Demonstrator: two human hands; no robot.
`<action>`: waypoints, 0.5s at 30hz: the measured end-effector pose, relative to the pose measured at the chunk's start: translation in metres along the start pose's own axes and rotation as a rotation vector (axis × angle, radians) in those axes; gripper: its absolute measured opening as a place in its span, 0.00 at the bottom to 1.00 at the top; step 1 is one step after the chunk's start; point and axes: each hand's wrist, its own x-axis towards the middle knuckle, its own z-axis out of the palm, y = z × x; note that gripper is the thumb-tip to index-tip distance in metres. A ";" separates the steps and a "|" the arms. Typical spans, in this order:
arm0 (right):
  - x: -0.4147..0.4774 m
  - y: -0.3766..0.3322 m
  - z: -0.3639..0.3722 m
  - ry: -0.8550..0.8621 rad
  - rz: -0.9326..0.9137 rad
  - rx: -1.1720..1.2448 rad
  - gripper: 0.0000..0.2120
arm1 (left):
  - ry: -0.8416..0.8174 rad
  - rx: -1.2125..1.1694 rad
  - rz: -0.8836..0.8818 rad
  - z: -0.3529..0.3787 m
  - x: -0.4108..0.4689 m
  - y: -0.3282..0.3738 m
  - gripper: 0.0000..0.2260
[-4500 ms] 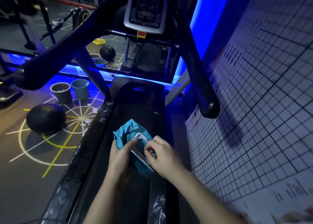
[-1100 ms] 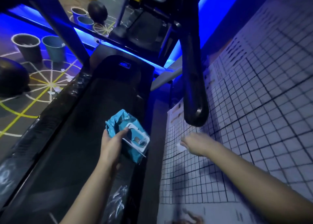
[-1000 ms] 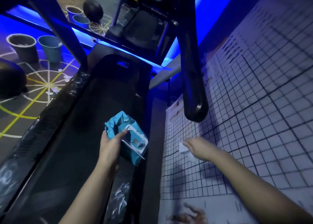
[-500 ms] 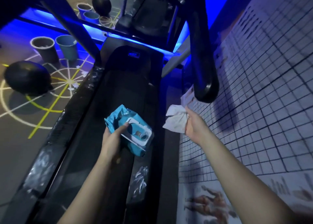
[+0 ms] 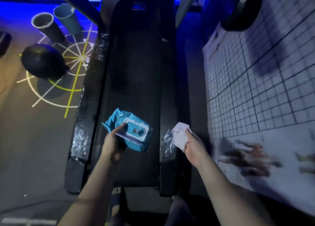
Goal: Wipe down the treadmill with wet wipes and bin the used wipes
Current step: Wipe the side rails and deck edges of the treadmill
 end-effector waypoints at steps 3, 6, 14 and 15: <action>0.002 0.058 -0.003 0.077 -0.009 0.031 0.14 | -0.059 0.091 -0.058 -0.014 0.019 -0.015 0.10; 0.001 0.125 0.014 0.112 0.002 0.083 0.18 | -0.098 0.108 -0.177 -0.044 0.044 -0.030 0.11; 0.037 0.229 0.047 0.049 -0.077 0.286 0.18 | -0.128 0.136 -0.292 -0.118 0.126 -0.081 0.22; 0.049 0.232 0.044 0.063 -0.089 0.289 0.17 | -0.132 0.133 -0.291 -0.120 0.137 -0.091 0.19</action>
